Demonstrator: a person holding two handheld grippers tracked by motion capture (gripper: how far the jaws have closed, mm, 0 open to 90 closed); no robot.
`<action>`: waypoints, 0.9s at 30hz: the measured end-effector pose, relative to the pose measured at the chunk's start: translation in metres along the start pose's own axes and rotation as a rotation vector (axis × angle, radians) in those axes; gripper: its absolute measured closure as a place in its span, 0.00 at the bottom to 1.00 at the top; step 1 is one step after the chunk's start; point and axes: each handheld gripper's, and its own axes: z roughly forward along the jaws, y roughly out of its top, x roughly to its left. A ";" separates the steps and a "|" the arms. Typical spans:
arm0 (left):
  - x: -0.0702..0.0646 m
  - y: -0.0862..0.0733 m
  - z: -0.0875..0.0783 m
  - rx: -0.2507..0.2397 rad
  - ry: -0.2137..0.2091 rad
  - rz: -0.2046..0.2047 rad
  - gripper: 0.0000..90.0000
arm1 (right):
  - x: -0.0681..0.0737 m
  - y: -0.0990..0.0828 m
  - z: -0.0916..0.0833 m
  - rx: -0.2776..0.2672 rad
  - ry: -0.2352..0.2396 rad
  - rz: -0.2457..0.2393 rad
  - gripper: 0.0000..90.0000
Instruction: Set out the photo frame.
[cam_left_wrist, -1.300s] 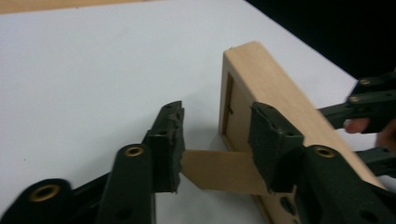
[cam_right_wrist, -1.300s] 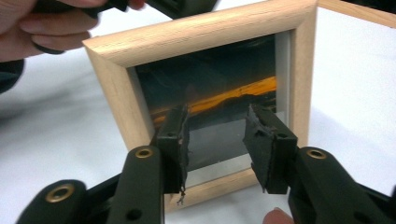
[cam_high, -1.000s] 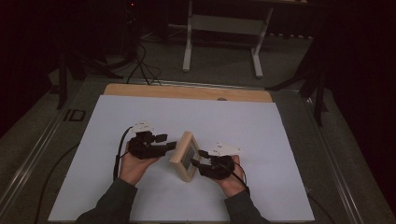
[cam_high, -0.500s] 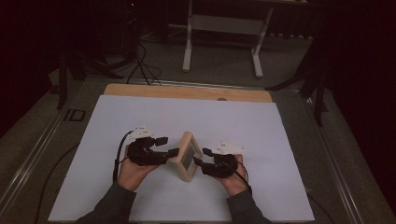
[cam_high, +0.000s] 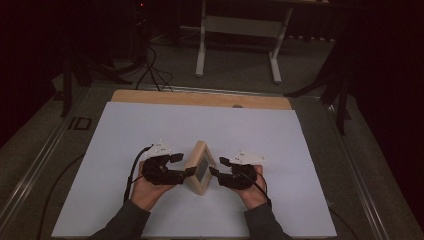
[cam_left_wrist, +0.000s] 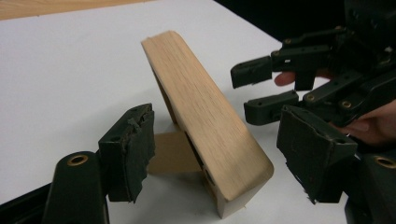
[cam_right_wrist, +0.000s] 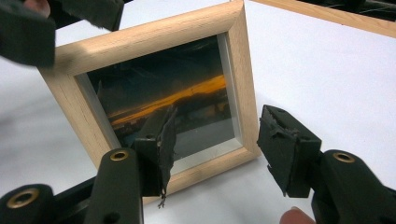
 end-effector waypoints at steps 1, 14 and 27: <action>-0.002 -0.001 0.002 0.003 0.008 0.004 0.31 | 0.000 0.000 0.000 -0.001 0.000 -0.001 0.51; -0.007 -0.006 0.013 0.072 0.014 0.018 0.48 | -0.002 0.000 -0.001 -0.004 -0.004 -0.004 0.50; -0.004 -0.006 0.012 0.088 -0.011 0.007 0.54 | -0.003 0.002 -0.003 -0.015 -0.010 -0.002 0.50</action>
